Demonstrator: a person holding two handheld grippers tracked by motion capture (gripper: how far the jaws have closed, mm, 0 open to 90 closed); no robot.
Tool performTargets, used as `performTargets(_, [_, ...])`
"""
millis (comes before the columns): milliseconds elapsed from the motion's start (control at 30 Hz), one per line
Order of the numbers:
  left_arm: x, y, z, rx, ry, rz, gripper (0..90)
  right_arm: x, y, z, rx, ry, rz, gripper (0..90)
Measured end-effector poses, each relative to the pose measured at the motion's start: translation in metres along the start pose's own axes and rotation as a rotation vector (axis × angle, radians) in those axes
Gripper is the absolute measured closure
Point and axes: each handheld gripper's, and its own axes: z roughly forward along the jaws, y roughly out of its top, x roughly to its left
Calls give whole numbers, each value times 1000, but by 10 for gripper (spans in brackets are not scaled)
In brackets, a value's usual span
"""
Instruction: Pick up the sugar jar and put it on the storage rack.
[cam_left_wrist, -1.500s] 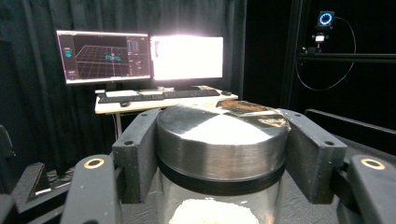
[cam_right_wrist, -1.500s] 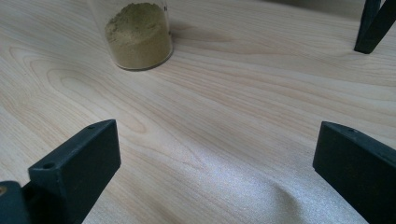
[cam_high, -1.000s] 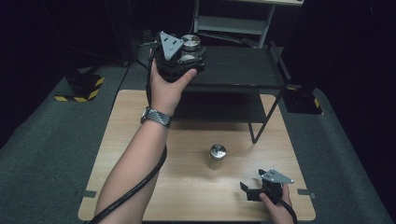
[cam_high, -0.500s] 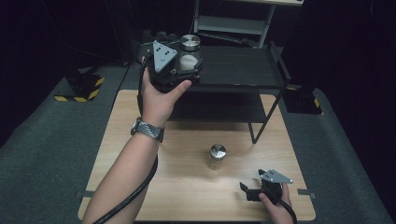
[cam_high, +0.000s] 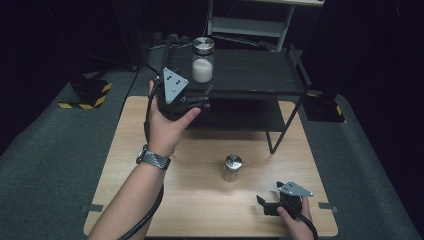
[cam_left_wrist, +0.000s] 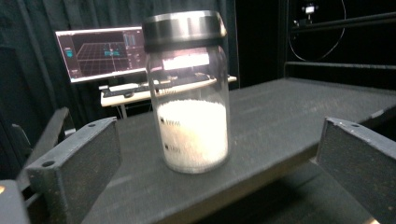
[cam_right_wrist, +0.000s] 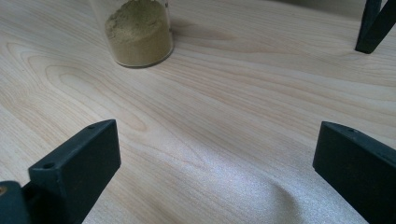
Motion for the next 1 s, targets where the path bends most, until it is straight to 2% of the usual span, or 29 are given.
performTargets(333, [-3, -24, -17, 18, -21, -12, 5, 1, 0, 0, 3, 0, -4, 9])
performTargets(633, [-7, -48, -32, 25, -47, 4, 5, 2, 1, 0, 6, -2, -8, 9])
performTargets(1000, [-15, -94, -59, 59, -61, -8, 5, 2, 2, 1, 9, -3, -17, 9])
